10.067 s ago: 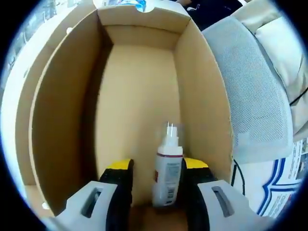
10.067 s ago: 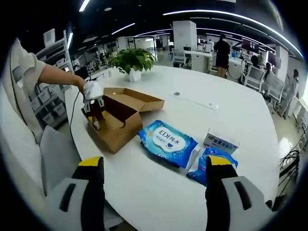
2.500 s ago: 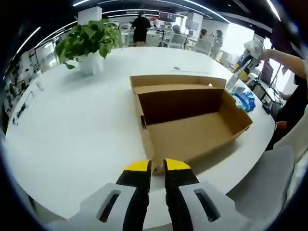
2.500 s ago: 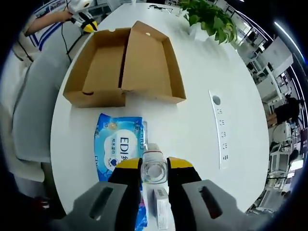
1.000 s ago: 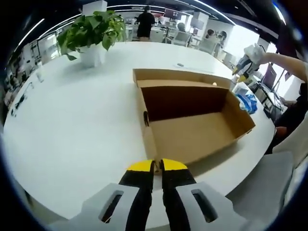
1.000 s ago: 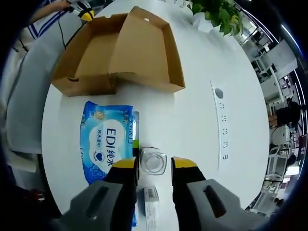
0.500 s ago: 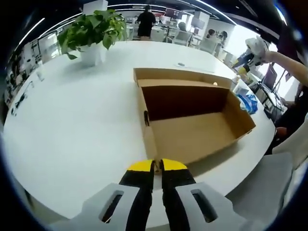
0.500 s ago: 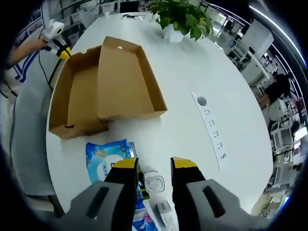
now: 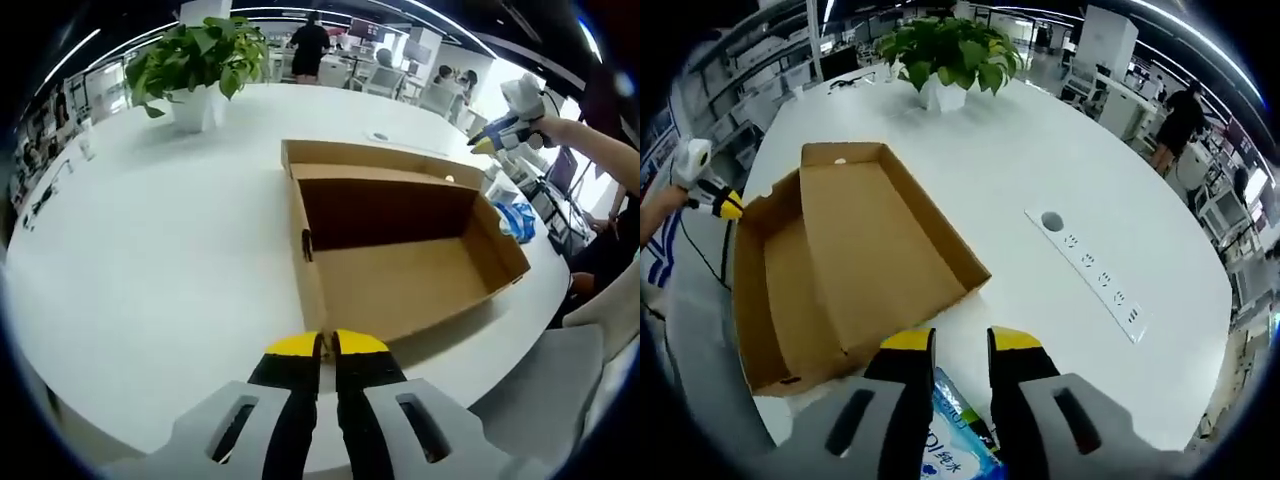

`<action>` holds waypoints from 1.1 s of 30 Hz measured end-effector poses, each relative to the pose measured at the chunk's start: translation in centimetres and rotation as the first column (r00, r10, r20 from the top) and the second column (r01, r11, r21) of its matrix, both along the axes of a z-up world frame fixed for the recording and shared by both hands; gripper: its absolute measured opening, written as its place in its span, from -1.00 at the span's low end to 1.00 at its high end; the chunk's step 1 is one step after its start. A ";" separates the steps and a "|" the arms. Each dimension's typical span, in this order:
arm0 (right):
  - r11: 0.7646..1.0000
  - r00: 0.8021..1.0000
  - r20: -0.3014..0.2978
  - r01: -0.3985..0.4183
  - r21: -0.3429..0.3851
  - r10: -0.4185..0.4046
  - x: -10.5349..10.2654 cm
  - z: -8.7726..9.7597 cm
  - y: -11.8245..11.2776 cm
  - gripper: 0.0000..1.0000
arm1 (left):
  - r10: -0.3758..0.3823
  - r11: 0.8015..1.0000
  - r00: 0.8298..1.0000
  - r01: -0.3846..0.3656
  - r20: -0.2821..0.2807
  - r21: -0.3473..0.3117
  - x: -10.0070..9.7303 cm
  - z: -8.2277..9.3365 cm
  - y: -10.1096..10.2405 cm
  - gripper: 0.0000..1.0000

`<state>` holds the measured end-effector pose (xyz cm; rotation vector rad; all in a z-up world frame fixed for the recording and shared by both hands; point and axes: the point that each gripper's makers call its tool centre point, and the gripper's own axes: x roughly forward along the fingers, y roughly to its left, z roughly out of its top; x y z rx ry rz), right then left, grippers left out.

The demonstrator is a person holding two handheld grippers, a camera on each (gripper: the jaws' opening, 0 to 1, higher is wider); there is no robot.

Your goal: Operate the shoe box by opening the lid, removing the specified soft item, and placing it in the target area until the item is outside and the box remains undamaged.

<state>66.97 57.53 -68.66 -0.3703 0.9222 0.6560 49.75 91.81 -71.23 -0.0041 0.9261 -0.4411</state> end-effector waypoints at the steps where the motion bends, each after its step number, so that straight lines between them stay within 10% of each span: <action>1: 1.000 1.000 -0.004 0.011 0.005 -0.011 0.1 -0.2 0.2 -0.65 | 0.000 1.000 1.000 0.000 -0.001 0.001 0.0 0.0 0.0 -0.97; 22: 0.901 0.919 -0.146 0.390 0.189 -0.367 2.9 -5.9 1.8 -0.78 | 0.014 1.000 0.999 -0.014 -0.041 -0.012 0.2 -0.1 0.0 -0.98; 33: 0.813 0.827 -0.260 0.551 0.191 -0.499 2.4 -6.4 1.6 -0.91 | 0.014 1.000 0.999 -0.015 -0.047 -0.022 0.2 -0.1 0.0 -0.98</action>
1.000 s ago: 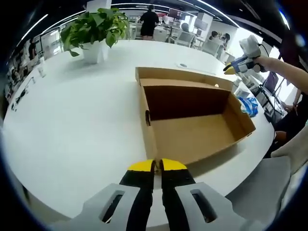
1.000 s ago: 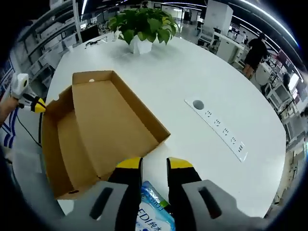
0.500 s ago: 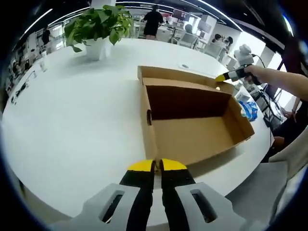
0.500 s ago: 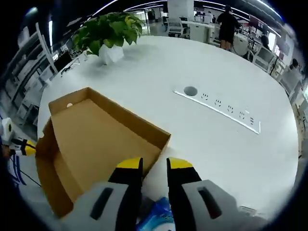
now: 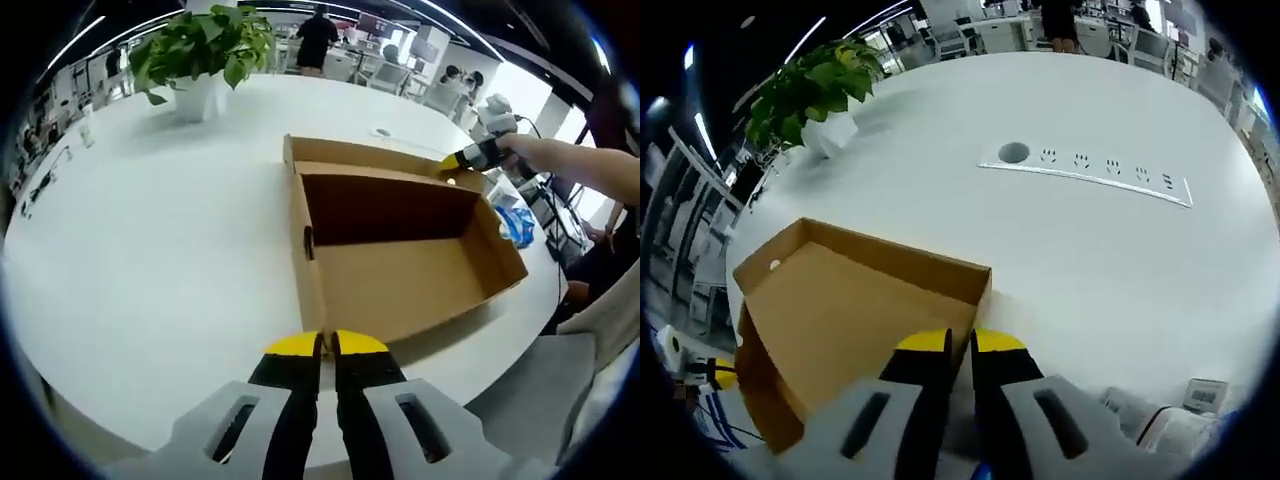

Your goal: Operate the shoe box by opening the lid, removing the specified soft item, and placing it in the target area until the item is outside and the box remains undamaged.

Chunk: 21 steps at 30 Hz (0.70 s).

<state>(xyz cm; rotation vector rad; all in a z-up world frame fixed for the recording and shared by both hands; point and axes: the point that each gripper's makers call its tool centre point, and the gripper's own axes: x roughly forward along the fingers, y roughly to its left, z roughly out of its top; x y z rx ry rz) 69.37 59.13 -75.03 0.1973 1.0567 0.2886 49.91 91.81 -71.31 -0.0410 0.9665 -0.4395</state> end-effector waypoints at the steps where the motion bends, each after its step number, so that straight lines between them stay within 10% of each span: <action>1: 1.000 1.000 -0.002 0.010 0.004 -0.010 -0.1 0.2 0.1 -0.92 | -0.002 1.000 1.000 0.002 0.000 0.000 0.0 0.0 0.0 -0.98; 21: 0.999 0.992 0.122 -0.017 -0.033 0.021 -0.2 4.7 -0.1 -0.97 | 0.023 0.999 1.000 -0.022 0.014 -0.030 -0.3 0.1 -0.1 -0.98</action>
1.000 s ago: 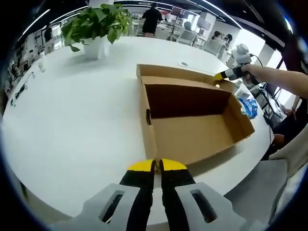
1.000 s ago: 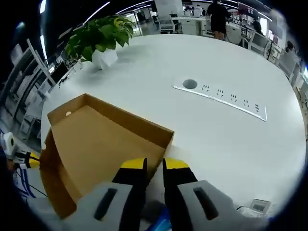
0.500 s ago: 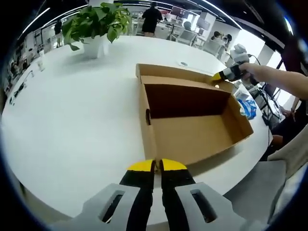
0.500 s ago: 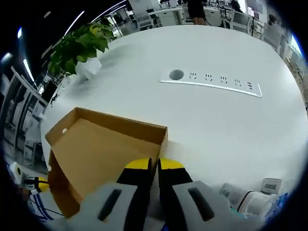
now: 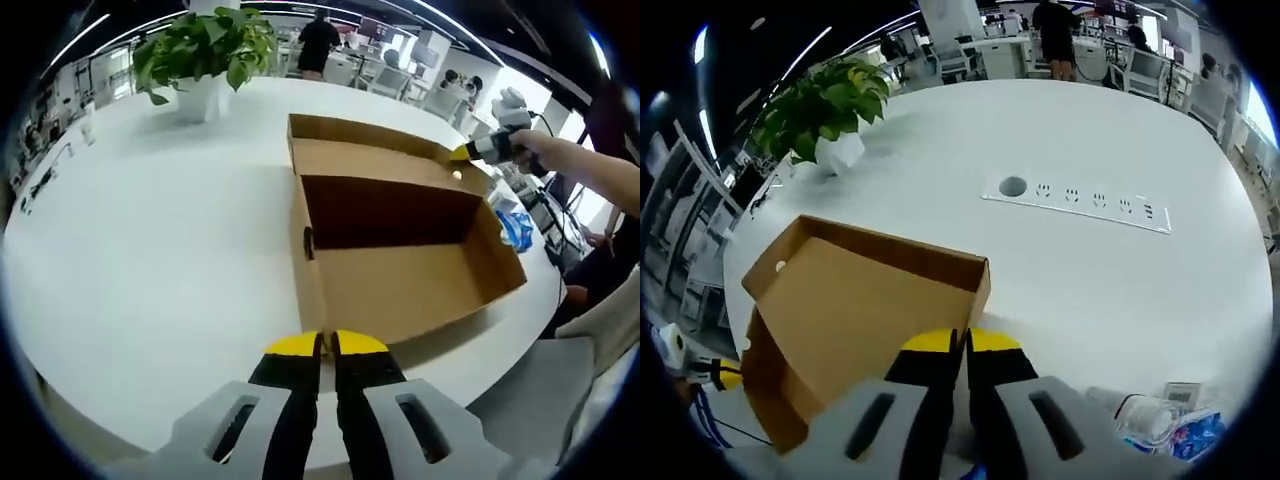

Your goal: Operate the shoe box by opening the lid, removing the specified soft item, and placing it in the target area until the item is outside and the box remains undamaged.

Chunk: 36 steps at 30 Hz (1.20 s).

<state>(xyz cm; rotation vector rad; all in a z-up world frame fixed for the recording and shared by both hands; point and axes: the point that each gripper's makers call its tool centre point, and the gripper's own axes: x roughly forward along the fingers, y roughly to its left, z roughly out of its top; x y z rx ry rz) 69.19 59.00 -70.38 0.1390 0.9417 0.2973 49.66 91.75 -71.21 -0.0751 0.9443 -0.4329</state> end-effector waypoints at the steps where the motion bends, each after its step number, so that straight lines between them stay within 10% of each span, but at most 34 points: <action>1: 1.000 1.000 0.005 -0.002 0.000 0.002 0.0 0.2 0.0 -0.97 | 0.001 1.000 1.000 -0.001 0.002 -0.001 0.0 0.0 0.0 -0.98; 36: 0.998 0.959 0.276 -0.055 -0.029 0.061 -4.4 8.3 0.7 -1.00 | -0.002 1.000 0.999 0.003 0.034 -0.012 0.0 0.0 -0.1 -0.97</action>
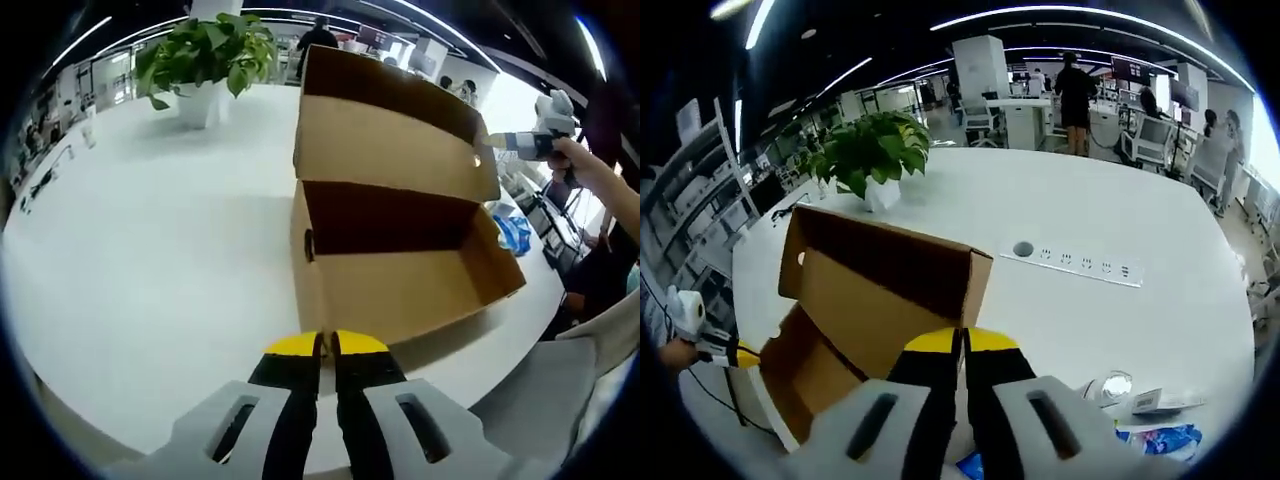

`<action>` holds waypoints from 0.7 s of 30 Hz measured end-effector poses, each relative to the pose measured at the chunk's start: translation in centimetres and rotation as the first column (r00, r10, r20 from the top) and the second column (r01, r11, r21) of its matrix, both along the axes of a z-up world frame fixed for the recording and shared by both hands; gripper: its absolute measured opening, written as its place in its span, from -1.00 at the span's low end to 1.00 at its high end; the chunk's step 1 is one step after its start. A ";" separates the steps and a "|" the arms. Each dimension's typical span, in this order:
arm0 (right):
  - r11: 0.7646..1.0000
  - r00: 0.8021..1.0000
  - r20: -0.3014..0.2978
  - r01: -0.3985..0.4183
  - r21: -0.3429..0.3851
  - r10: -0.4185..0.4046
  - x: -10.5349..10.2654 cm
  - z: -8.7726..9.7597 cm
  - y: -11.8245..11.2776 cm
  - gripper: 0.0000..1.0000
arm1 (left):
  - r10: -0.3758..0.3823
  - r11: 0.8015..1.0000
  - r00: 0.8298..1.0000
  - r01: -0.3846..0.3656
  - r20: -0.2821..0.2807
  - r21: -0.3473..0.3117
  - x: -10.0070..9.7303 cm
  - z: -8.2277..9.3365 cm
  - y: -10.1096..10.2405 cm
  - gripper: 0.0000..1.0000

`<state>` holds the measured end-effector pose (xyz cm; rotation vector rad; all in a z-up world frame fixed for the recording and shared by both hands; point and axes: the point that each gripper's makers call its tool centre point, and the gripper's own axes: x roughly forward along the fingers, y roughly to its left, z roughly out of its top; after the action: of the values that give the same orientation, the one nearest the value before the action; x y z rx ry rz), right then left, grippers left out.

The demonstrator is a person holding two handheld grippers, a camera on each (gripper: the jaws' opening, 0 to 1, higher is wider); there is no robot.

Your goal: Operate the shoe box by opening the lid, removing the specified soft item, and placing it in the target area until the item is outside and the box remains undamaged.

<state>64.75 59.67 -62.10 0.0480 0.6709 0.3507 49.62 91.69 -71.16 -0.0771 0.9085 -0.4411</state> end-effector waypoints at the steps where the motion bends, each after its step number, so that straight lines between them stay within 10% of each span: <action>1: 1.000 1.000 0.011 -0.005 -0.003 0.006 -0.3 0.2 0.0 -1.00 | 0.000 1.000 1.000 0.000 0.002 0.000 0.0 0.0 0.0 -0.97; 21: 0.999 0.990 0.134 -0.033 0.006 0.032 -5.0 1.9 0.8 -0.99 | -0.009 1.000 0.999 0.009 0.039 0.009 0.0 0.1 0.0 -0.96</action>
<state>59.80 60.47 -60.20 0.0210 0.5377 0.3848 49.62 91.67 -71.09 -0.0563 0.8726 -0.4454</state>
